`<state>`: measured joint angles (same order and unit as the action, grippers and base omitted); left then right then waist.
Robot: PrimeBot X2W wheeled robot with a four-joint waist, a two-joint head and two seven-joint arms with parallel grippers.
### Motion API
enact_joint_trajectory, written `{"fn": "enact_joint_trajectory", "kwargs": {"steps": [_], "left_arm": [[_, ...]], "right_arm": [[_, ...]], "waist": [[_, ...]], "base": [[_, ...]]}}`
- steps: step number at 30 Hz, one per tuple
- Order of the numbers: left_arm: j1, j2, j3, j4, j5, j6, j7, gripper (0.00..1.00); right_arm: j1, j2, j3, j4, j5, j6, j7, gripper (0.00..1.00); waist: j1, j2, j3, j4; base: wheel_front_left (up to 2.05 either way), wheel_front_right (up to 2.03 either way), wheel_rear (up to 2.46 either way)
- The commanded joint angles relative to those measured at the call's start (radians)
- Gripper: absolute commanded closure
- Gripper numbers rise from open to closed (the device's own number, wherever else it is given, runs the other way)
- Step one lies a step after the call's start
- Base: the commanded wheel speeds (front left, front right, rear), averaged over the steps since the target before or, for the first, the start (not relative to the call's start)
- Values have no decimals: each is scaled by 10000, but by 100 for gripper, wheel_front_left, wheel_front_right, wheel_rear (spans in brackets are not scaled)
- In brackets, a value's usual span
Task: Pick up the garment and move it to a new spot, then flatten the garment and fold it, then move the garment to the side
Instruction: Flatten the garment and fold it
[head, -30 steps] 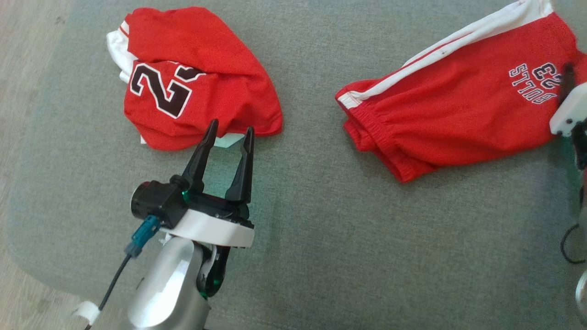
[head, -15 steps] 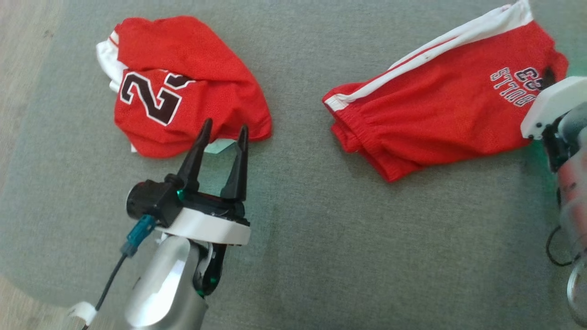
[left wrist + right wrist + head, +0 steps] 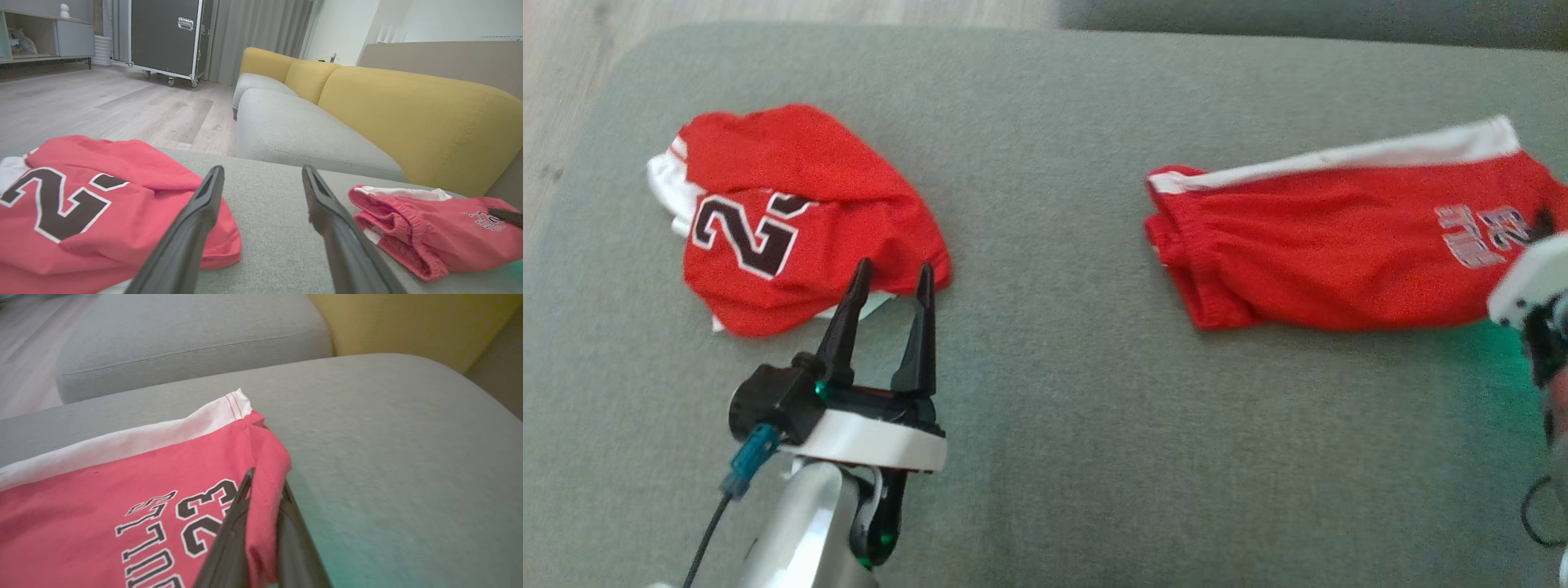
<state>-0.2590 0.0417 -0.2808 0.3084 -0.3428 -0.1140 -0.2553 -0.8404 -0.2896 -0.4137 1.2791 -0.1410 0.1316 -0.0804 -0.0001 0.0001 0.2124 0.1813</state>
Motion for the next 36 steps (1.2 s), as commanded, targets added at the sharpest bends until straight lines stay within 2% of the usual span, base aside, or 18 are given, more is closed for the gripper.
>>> {"fn": "enact_joint_trajectory", "kwargs": {"steps": [1,10,13,14,20,27,36], "left_arm": [[-88,86,456,-372,102,39,-65,0],[401,86,716,-483,202,27,-65,0],[497,86,732,-527,236,17,-65,0],[515,85,738,-555,245,12,-65,0],[509,85,807,-702,326,8,-65,0],[608,85,889,-575,455,-1,-65,0],[917,85,1051,-360,399,37,-65,0]], "right_arm": [[111,-172,-128,-306,-2,-9,-43,100],[1355,61,-1911,-938,-252,-9,-149,100],[1588,333,-2420,-1266,-351,-9,-261,100],[1622,639,-2573,-1492,-320,-9,-505,100],[1568,1234,-2378,-1959,-27,-9,-1226,100],[1359,1858,-766,-2470,1261,-9,-1693,100],[1886,2207,2768,-3830,4038,-9,-1788,100]], "waist": [[1,-1,-327,-311],[1,-1,-727,-653],[1,-1,-731,-670],[1,-1,-689,-655],[1,-1,-654,-610],[1,-1,-1033,-549],[1,-1,-1521,-312]], "base": [[0,0,0],[0,0,0],[0,0,0],[0,0,0],[0,0,0],[0,0,0],[0,0,0]]}}
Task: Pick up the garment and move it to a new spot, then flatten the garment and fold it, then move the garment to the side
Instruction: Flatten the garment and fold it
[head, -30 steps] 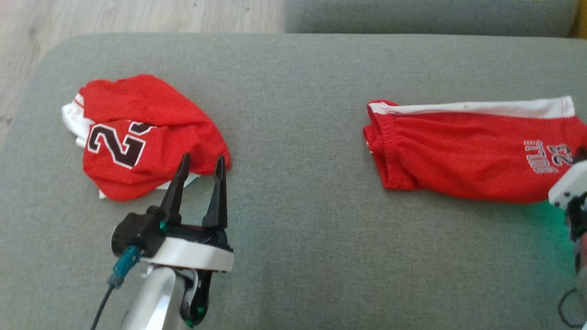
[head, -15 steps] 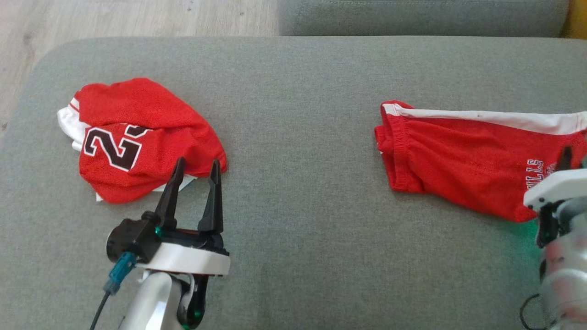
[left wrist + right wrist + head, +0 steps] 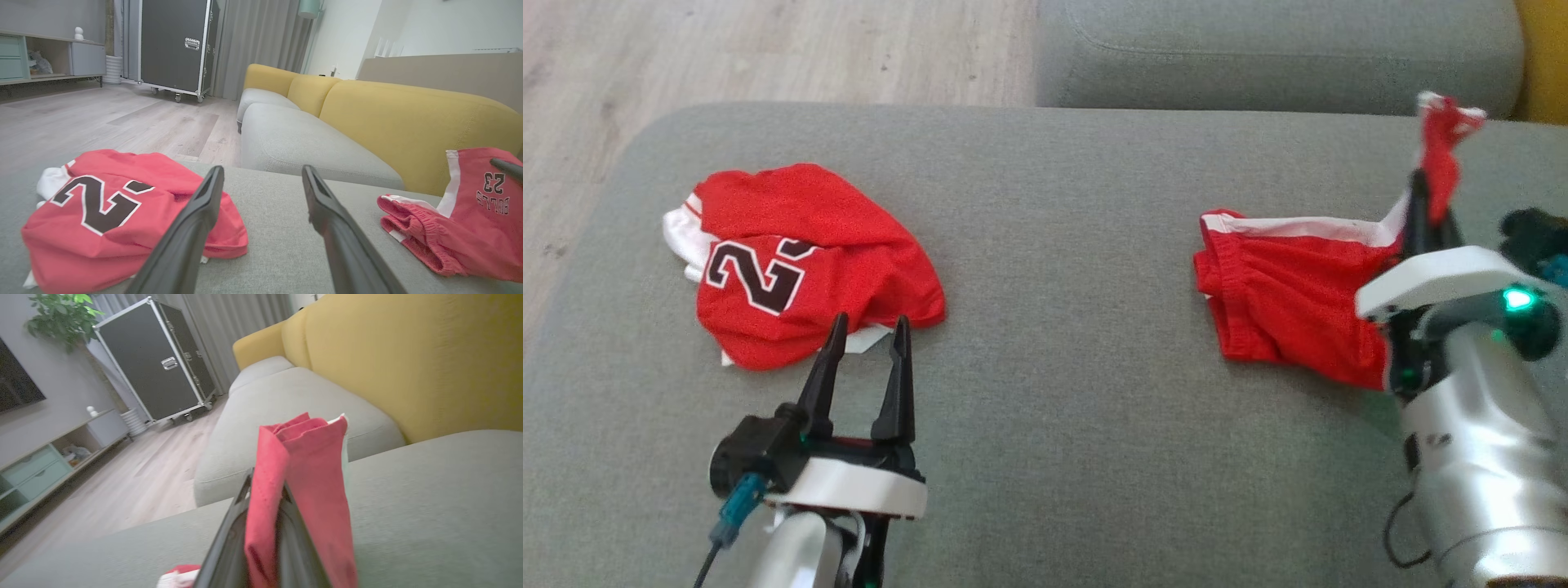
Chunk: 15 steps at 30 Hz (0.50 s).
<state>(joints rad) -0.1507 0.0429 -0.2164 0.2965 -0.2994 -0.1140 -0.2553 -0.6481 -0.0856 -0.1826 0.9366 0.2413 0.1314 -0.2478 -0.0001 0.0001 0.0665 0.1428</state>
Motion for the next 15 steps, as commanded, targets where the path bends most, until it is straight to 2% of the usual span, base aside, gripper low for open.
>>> {"fn": "enact_joint_trajectory", "kwargs": {"steps": [1,9,15], "left_arm": [[-128,74,413,-224,-49,35,-65,0],[46,74,489,-152,-30,46,-65,0],[129,74,601,-148,17,25,-65,0]], "right_arm": [[75,177,861,-599,551,-7,-116,100],[1088,-218,3771,-1645,2743,-7,130,100],[1553,-772,5457,-1608,3430,-7,383,100]], "waist": [[1,-1,-97,120],[1,-1,-244,608],[1,-1,-288,813]], "base": [[0,0,0],[0,0,0],[0,0,0]]}}
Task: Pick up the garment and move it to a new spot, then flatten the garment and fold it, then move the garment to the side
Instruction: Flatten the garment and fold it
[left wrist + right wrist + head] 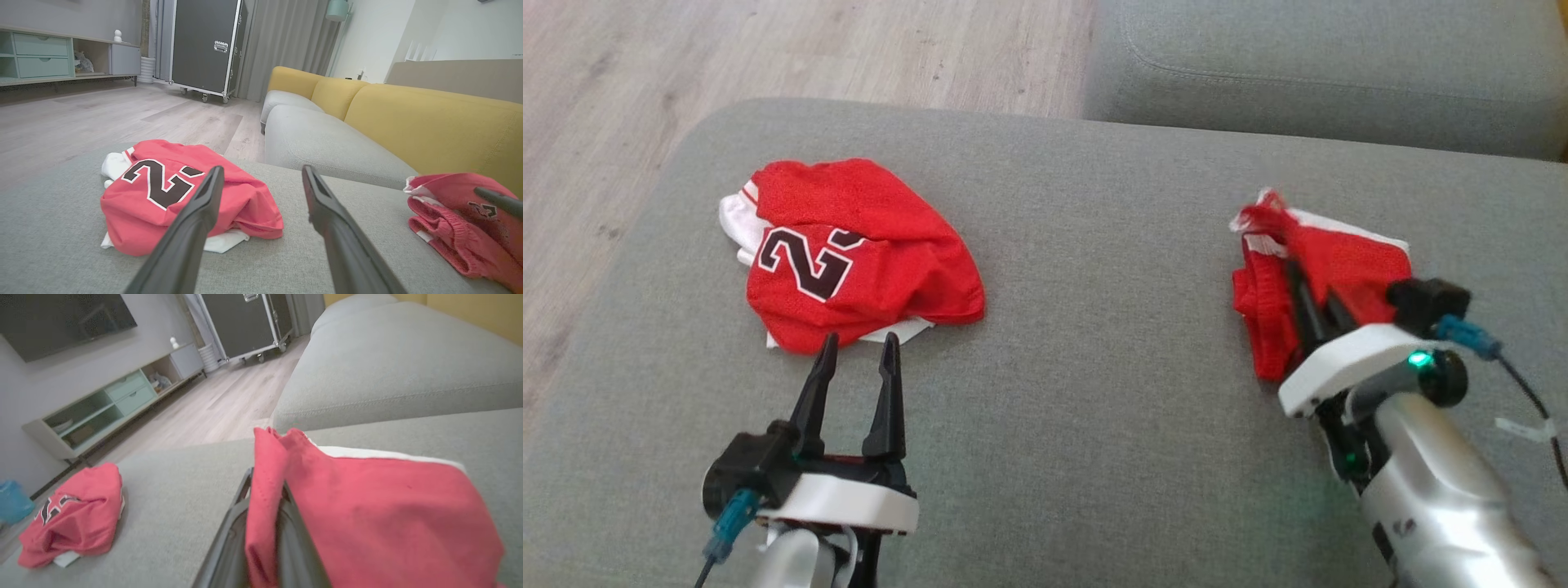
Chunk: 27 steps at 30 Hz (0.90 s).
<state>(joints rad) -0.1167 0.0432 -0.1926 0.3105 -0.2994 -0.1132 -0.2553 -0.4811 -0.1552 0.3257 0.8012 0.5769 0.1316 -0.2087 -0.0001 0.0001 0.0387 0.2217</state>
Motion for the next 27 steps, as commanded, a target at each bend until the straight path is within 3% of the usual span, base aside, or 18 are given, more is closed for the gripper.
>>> {"fn": "enact_joint_trajectory", "kwargs": {"steps": [1,7,8,9,10,19,23,27], "left_arm": [[-196,70,370,-290,21,15,-65,0],[-141,70,421,-311,-62,13,-65,0],[-146,70,411,-309,-75,16,-65,0],[-146,70,411,-309,-75,16,-65,0],[-162,70,410,-299,-87,28,-65,0],[-233,70,521,-457,-109,59,-65,0],[-282,70,683,-698,-96,83,-65,0],[-312,70,893,-983,-99,117,-65,0]], "right_arm": [[-64,-150,657,-212,120,-9,33,100],[54,-425,2226,-84,594,-9,319,100],[27,-507,2533,-39,576,-9,396,88],[27,-507,2533,-39,576,-9,396,88],[-62,-622,3007,127,494,-9,447,0],[-446,-752,3287,-159,992,-9,-220,0],[-419,-918,2466,-934,1445,-9,-471,0],[-222,-1203,1291,-1925,859,-9,-522,0]], "waist": [[1,-1,-15,37],[1,-1,-14,-67],[1,-1,-13,-117],[1,-1,-13,-117],[1,-1,-28,-237],[1,-1,-139,-994],[1,-1,-222,-1492],[1,-1,-214,-2027]], "base": [[0,0,0],[0,0,0],[0,0,0],[0,0,0],[0,0,0],[0,0,0],[0,0,0],[0,0,0]]}}
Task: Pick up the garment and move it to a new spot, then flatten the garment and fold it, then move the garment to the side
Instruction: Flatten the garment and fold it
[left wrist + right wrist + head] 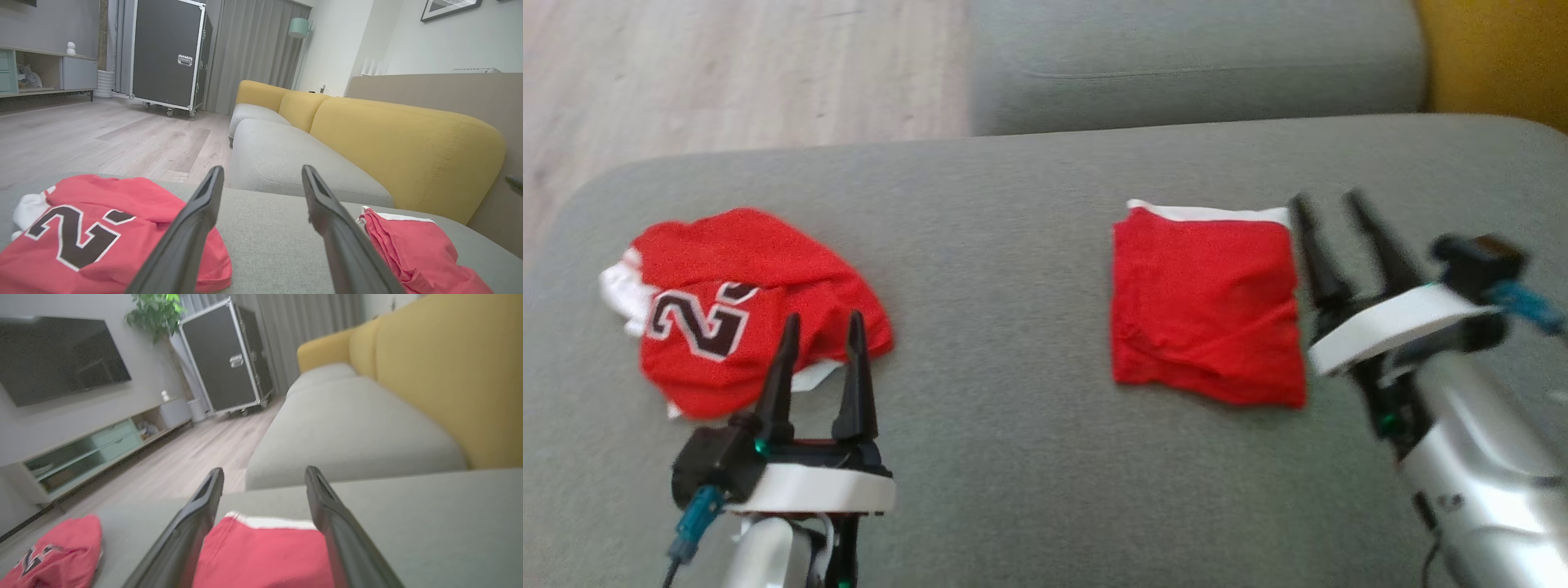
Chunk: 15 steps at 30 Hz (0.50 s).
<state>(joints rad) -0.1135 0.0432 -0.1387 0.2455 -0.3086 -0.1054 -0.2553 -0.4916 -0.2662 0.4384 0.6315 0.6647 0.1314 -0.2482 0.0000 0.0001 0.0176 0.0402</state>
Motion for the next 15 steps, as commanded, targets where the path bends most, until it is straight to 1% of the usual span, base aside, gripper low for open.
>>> {"fn": "enact_joint_trajectory", "kwargs": {"steps": [1,4,6,8,11,15], "left_arm": [[-354,70,399,-405,-17,43,-65,0],[-337,70,493,-575,-50,69,-65,0],[-300,70,570,-630,-148,78,-65,0],[-251,70,652,-617,-189,83,-65,0],[-166,70,660,-588,-229,90,-65,0],[-116,70,593,-563,-259,110,-65,0]], "right_arm": [[9,-99,-258,-520,-362,-7,-129,0],[613,138,-1574,-1310,-1667,-7,-132,0],[1120,574,-2359,-1773,-2478,-7,-133,0],[1618,1058,-2913,-2189,-3179,-7,-133,0],[2299,1610,-3438,-2610,-3844,-7,-134,0],[2740,1945,-3679,-2829,-4144,-7,-134,0]], "waist": [[0,-1,7,-331],[0,-1,41,-669],[0,-1,100,-877],[0,-1,154,-1056],[0,-1,203,-1161],[0,-1,278,-1160]], "base": [[0,0,0],[0,0,0],[0,0,0],[0,0,0],[0,0,0],[0,0,0]]}}
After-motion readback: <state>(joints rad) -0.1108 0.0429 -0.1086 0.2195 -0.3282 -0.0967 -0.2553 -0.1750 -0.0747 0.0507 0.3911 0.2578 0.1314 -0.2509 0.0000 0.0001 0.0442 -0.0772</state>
